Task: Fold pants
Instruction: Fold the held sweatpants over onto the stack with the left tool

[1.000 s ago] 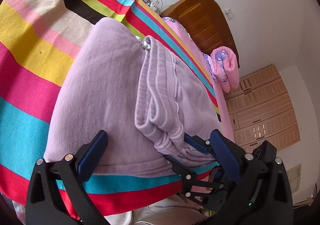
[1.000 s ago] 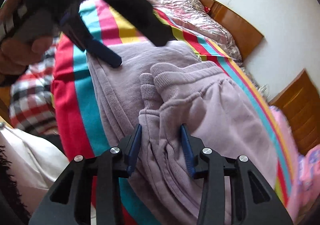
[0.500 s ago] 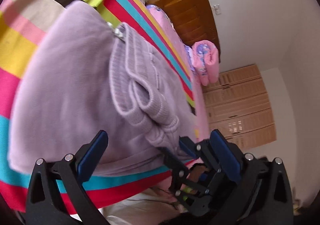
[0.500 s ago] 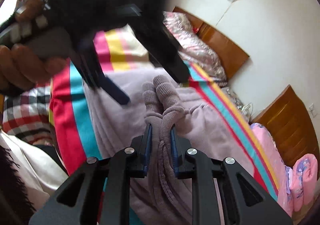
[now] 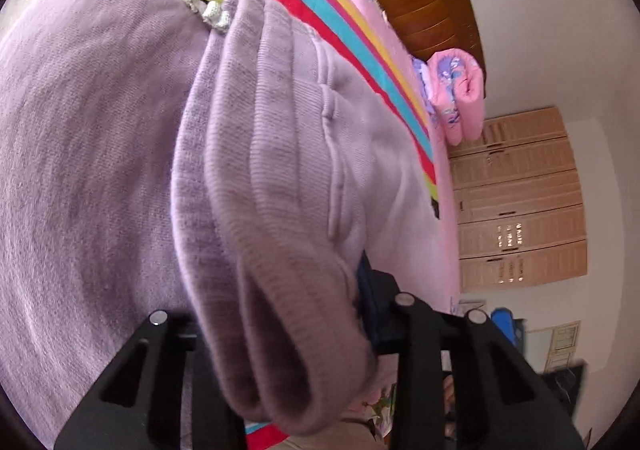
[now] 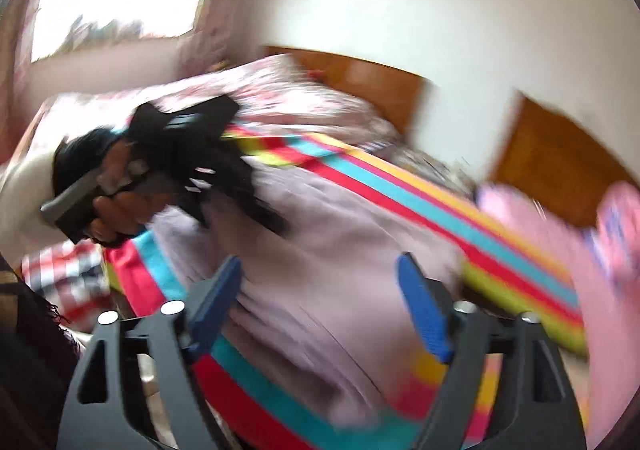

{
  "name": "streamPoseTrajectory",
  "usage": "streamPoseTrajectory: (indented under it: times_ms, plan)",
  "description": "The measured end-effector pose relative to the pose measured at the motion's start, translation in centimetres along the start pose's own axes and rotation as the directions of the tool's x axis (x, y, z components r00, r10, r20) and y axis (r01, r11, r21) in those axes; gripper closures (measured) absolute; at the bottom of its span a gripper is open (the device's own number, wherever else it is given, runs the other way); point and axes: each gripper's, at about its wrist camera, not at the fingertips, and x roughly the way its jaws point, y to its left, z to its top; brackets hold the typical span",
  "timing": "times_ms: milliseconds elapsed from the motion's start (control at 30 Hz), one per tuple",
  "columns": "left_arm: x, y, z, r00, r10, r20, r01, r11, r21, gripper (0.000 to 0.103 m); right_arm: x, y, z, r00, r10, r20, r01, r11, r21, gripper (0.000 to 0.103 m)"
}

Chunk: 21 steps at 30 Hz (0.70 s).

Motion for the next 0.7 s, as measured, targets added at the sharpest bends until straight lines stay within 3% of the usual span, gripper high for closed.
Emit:
streamPoseTrajectory:
  times_ms: [67,167,333,433,533,633,700]
  plan:
    - [-0.1,-0.6,-0.1,1.000,0.025,0.015,-0.025,0.999,0.027,0.069,-1.0,-1.5,-2.8,0.997,-0.039,-0.070,0.043,0.997,0.058,0.021]
    - [-0.2,-1.7,-0.2,0.998,0.049,0.034,-0.051,0.997,0.052,0.070,-0.6,-0.8,-5.4,0.983,-0.110,-0.149,0.119,0.991,0.052,0.022]
    - [-1.1,-3.2,-0.3,0.995,0.072,0.071,-0.077,0.994,0.078,0.074,2.5,-1.0,-6.0,0.965,-0.199,-0.172,0.221,0.968,0.122,0.022]
    - [-2.0,-6.8,0.1,0.990,0.078,0.119,-0.097,0.983,0.159,0.079,5.0,-0.5,-6.3,0.947,-0.247,-0.204,0.269,0.959,0.088,0.023]
    - [-5.8,-11.5,0.2,0.981,0.018,0.194,-0.071,0.961,0.269,0.081,6.0,0.1,-7.0,0.918,-0.320,-0.232,0.337,0.941,0.033,0.023]
    - [-11.1,-12.3,-0.5,0.961,0.033,0.275,-0.127,0.935,0.332,0.080,5.0,-0.2,-7.3,0.938,-0.292,-0.186,0.311,0.947,0.080,0.020]
    - [-12.7,-8.3,-1.1,0.954,0.097,0.283,-0.179,0.943,0.280,0.080,4.9,0.5,-7.3,0.936,-0.300,-0.184,0.313,0.949,0.048,0.019]
